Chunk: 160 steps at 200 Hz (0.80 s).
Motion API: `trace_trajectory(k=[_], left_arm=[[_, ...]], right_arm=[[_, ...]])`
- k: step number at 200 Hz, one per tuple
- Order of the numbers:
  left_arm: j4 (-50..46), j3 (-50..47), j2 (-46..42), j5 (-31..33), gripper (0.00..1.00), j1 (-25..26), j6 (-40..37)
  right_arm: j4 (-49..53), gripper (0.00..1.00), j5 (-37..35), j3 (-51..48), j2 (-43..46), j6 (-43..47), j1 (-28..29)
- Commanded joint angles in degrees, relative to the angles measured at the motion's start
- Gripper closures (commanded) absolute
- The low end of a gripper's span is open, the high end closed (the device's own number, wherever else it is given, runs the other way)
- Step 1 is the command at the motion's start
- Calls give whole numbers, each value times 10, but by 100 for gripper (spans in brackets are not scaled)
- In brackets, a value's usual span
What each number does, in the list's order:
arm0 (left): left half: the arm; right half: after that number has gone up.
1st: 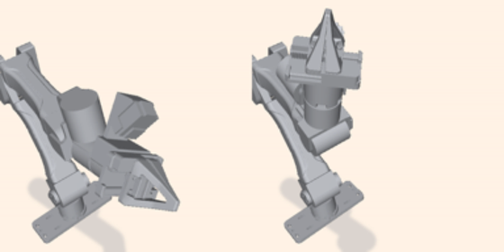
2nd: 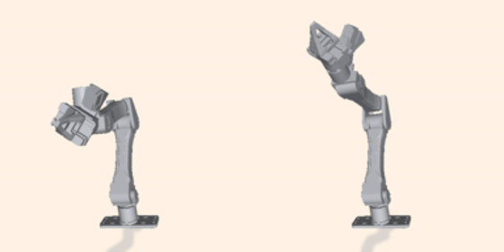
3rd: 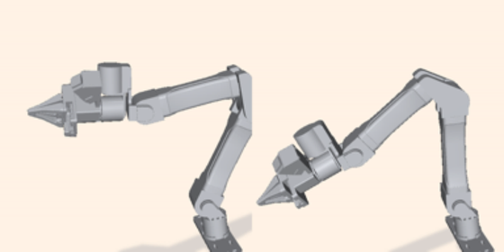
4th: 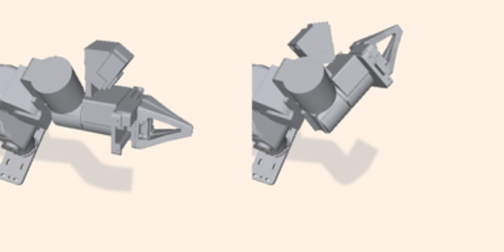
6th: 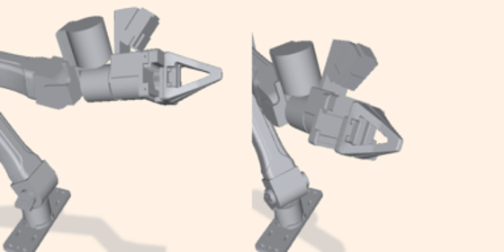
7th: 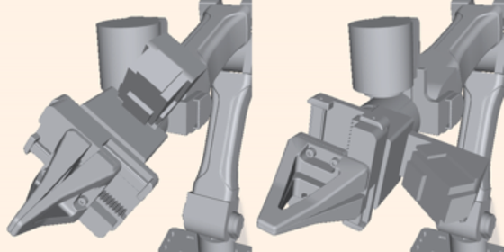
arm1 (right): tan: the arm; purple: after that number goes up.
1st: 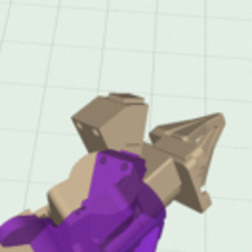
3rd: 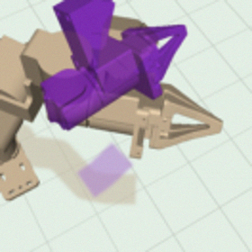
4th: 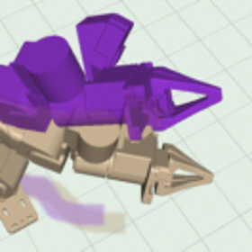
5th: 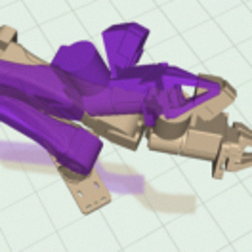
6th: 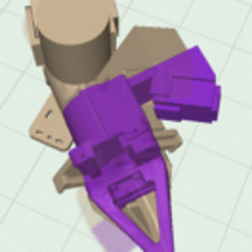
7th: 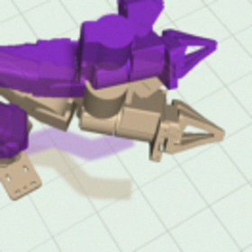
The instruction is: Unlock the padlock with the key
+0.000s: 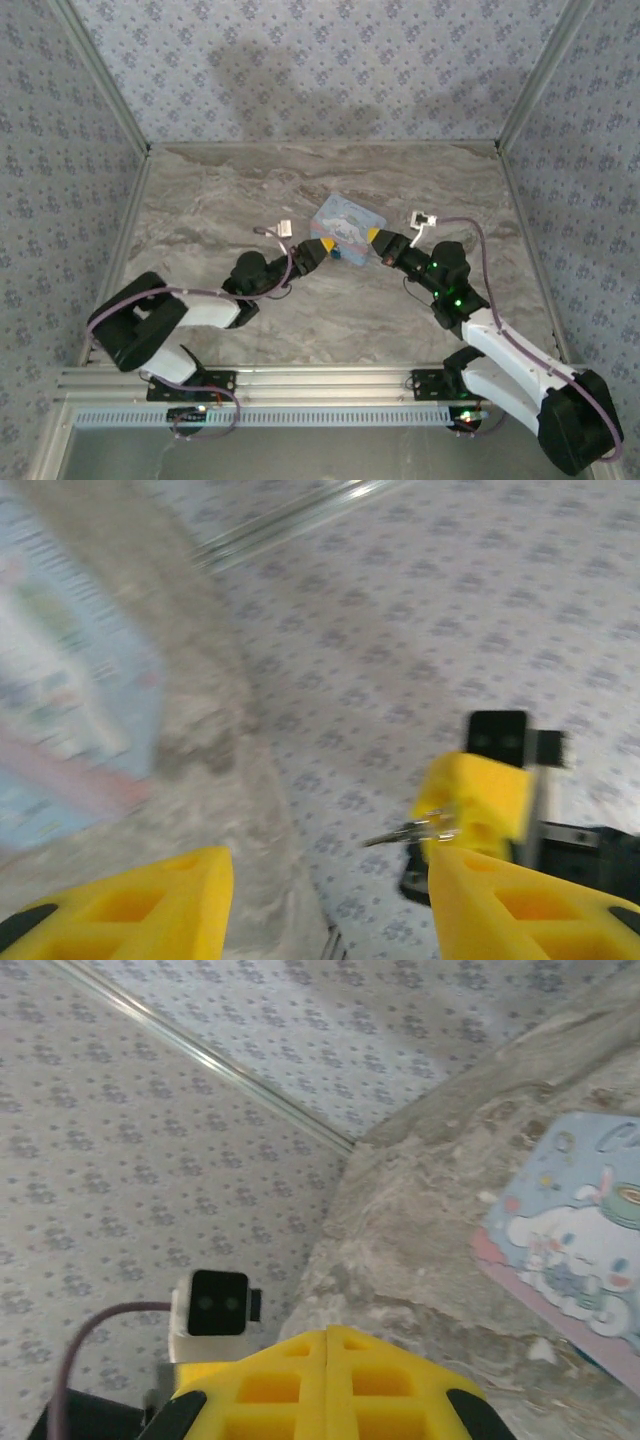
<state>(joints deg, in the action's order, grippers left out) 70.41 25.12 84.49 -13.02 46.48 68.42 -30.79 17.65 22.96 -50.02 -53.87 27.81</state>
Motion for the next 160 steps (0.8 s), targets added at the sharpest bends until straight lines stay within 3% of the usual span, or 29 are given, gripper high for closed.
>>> trace_trajectory(k=[1,16,65,131,160], left_arm=[[-31,43,-50,-36,42,11,-57],[-35,60,-64,-47,37,13,-58],[-16,83,-60,-59,36,21,-49],[27,106,-30,-78,41,31,-21],[47,109,-18,-76,50,32,-11]], right_arm=[[-40,100,16,34,5,-15,11],[-53,100,19,44,5,-20,17],[-96,100,13,56,5,-40,40],[-118,100,5,46,3,-47,50],[-125,100,6,40,3,-50,51]])
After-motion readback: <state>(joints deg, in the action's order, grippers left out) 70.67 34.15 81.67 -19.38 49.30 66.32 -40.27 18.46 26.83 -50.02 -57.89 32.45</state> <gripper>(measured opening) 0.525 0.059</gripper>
